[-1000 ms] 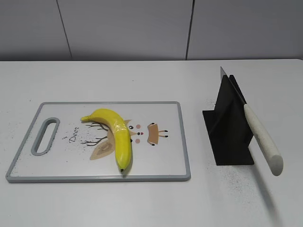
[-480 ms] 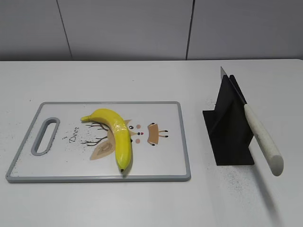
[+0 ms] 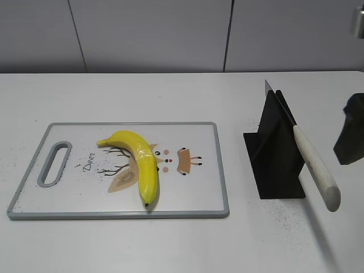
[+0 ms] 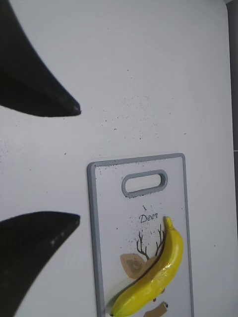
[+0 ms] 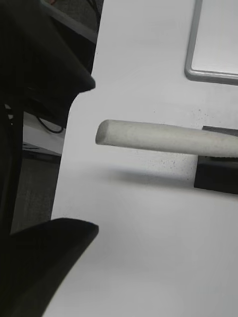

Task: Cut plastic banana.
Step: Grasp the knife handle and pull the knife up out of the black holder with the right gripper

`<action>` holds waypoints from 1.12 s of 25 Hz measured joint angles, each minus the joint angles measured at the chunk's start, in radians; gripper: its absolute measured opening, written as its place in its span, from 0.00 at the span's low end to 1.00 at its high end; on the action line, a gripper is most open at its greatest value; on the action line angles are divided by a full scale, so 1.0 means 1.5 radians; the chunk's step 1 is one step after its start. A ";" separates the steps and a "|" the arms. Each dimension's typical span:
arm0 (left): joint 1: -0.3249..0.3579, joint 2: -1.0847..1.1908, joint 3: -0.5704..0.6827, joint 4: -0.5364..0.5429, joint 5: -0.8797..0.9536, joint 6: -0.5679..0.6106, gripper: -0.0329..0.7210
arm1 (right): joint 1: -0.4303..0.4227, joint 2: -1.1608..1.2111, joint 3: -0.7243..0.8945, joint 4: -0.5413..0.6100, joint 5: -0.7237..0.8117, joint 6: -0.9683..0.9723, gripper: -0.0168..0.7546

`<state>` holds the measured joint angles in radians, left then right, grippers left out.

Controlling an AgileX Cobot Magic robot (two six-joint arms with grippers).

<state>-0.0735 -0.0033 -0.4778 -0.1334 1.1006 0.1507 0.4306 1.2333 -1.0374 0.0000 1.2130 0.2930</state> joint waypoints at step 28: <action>0.000 0.000 0.000 0.000 0.000 0.000 0.80 | 0.002 0.271 -0.012 0.026 -0.061 0.075 0.23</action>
<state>-0.0735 -0.0033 -0.4778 -0.1334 1.1006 0.1507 0.4334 1.6391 -1.0560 0.0390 1.1209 0.4050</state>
